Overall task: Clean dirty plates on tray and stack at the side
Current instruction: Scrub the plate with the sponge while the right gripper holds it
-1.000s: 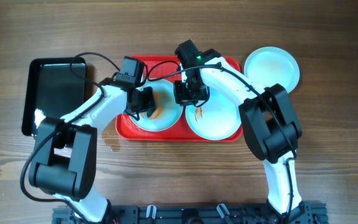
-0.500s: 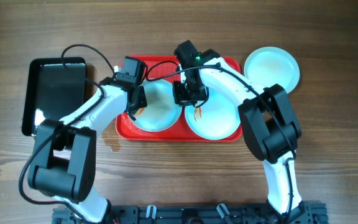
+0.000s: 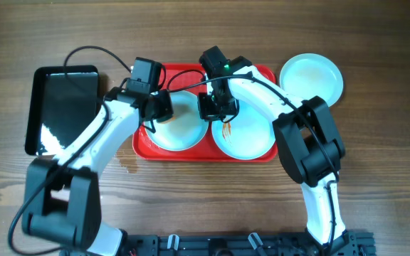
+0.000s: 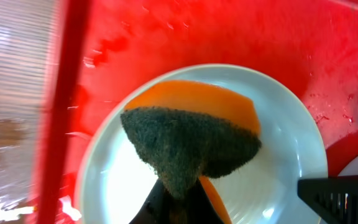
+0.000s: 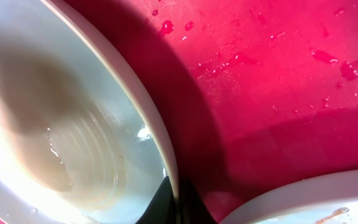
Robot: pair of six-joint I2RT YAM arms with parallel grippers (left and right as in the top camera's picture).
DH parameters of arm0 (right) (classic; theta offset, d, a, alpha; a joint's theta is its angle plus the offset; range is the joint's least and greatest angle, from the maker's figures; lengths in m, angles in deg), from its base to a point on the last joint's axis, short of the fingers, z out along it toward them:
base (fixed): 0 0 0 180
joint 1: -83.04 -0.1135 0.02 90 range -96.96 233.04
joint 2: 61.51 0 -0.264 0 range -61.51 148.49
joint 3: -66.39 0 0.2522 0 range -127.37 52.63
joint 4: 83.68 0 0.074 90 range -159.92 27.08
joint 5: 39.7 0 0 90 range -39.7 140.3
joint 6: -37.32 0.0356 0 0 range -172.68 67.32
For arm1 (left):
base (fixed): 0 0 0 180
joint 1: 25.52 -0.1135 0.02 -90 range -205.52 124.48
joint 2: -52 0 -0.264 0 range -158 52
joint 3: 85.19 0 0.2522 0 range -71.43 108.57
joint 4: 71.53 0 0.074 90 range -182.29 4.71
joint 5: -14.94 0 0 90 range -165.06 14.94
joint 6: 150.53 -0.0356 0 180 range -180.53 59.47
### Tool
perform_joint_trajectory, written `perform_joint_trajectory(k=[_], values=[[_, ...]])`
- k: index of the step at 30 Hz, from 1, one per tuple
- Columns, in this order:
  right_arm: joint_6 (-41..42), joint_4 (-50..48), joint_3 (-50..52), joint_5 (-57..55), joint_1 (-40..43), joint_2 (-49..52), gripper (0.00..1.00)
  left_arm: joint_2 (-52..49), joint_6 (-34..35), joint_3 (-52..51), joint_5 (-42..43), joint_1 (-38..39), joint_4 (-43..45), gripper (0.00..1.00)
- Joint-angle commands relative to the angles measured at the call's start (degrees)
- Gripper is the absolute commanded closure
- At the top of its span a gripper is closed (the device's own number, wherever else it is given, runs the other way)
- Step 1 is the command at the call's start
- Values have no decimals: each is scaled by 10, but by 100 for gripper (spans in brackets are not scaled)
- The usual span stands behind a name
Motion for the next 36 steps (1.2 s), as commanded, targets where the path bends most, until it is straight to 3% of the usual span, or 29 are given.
perform_joint_trajectory(k=[1,8,19,25,36], values=[[12,5,4,-36,2,11,96,-54,12,-10,77,3,7,96],[11,9,4,-36,2,11,96,-105,8,-10,93,1,-14,96],[10,6,4,-36,2,11,96,-101,6,14,-158,-4,-137,96],[11,5,4,-36,2,11,96,-100,6,67,-247,-4,-188,96],[13,-3,4,-38,2,11,96,-43,45,153,-252,-4,-192,96]])
